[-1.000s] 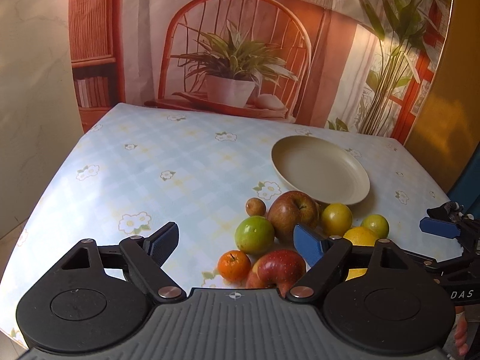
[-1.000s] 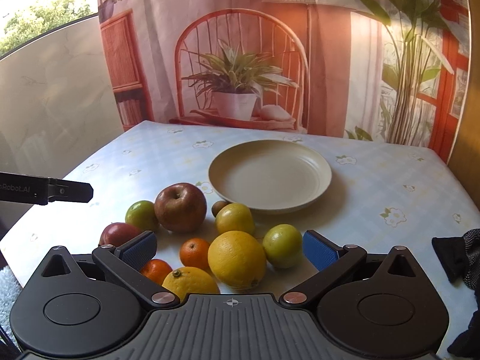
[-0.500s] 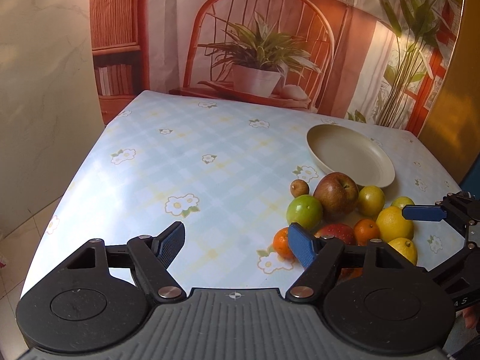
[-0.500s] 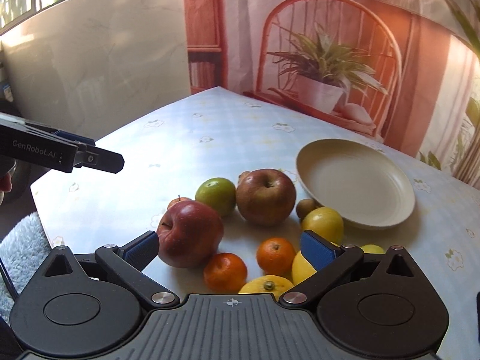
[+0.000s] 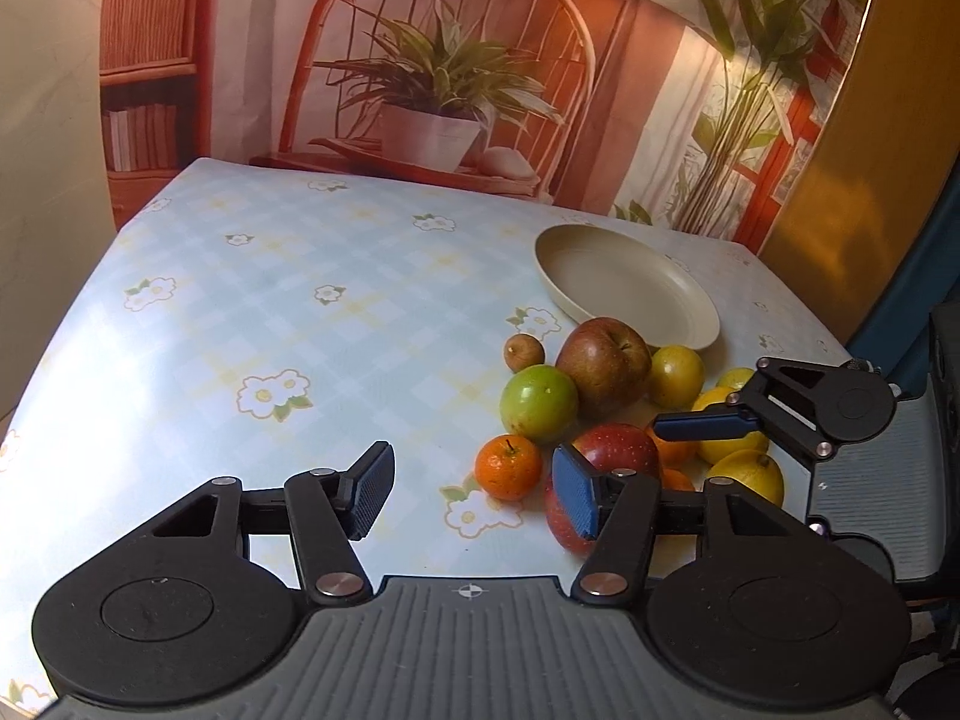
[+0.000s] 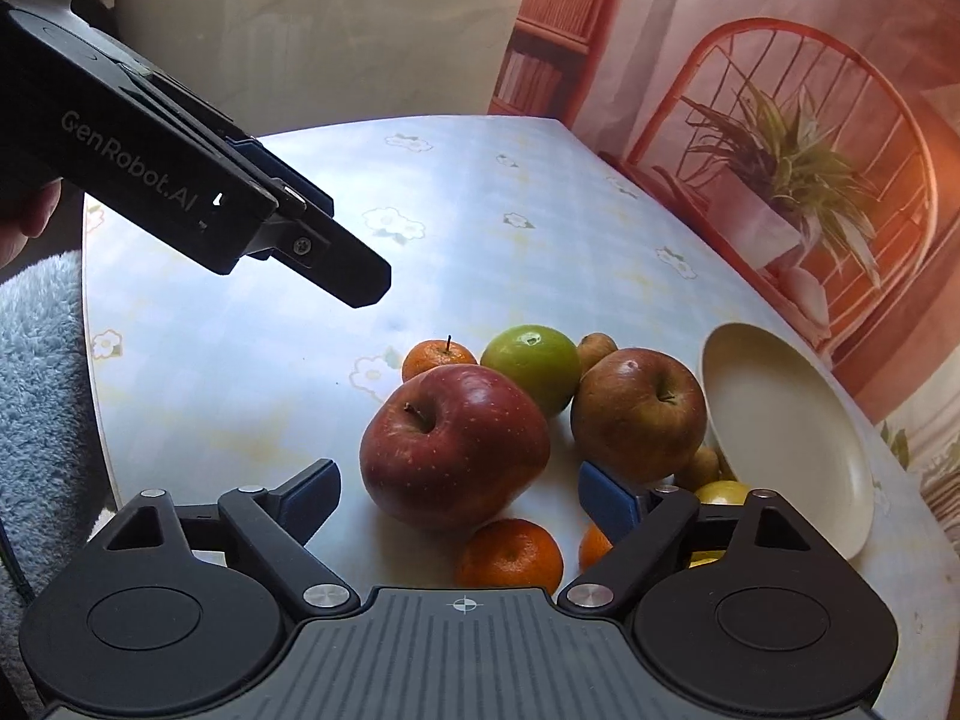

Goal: Organize fruits
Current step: 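Move both tools forward toward the fruit pile beside the cream plate, then close the left tool around the large red apple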

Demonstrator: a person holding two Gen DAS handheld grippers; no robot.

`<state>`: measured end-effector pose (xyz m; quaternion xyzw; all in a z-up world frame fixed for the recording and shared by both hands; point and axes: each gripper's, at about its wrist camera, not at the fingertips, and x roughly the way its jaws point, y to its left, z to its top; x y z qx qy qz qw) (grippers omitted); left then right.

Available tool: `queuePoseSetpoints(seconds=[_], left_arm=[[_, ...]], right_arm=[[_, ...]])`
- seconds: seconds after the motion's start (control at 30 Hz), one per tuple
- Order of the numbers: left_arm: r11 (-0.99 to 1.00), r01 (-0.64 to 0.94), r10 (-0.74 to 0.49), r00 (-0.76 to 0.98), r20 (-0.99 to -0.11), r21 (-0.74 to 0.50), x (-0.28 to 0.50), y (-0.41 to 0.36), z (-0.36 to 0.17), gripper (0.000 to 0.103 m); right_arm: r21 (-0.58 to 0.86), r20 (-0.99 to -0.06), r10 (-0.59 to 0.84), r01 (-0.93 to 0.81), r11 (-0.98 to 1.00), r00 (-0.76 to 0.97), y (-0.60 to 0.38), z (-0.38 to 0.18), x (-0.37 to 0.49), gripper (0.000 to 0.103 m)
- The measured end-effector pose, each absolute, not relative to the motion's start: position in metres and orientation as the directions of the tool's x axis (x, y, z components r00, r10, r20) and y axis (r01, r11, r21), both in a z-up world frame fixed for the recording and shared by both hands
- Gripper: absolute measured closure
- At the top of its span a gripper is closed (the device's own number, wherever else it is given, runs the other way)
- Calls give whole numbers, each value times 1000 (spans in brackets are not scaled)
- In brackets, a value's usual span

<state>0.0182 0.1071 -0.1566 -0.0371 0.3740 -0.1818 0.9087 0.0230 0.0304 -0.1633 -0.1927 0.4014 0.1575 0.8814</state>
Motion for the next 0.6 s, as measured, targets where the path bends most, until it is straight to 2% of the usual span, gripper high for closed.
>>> queuePoseSetpoints(seconds=[0.17, 0.23, 0.37, 0.43, 0.6], left_arm=[[901, 363, -425, 616, -664, -239, 23, 94, -164, 49], [890, 380, -445, 597, -667, -253, 26, 90, -169, 55], [867, 404, -486, 556, -674, -292, 35, 81, -177, 58], [855, 414, -507, 535, -676, -313, 39, 77, -180, 64], [831, 415, -547, 498, -672, -370, 50, 68, -187, 66]], right_arm=[[-159, -772, 157, -426, 891, 616, 24, -165, 27, 38], [-120, -771, 171, -404, 907, 613, 17, -165, 28, 39], [-3, -765, 222, -348, 937, 604, -3, -164, 28, 39], [44, -754, 243, -321, 946, 611, -12, -163, 26, 41], [56, -743, 235, -292, 955, 626, -21, -161, 22, 42]])
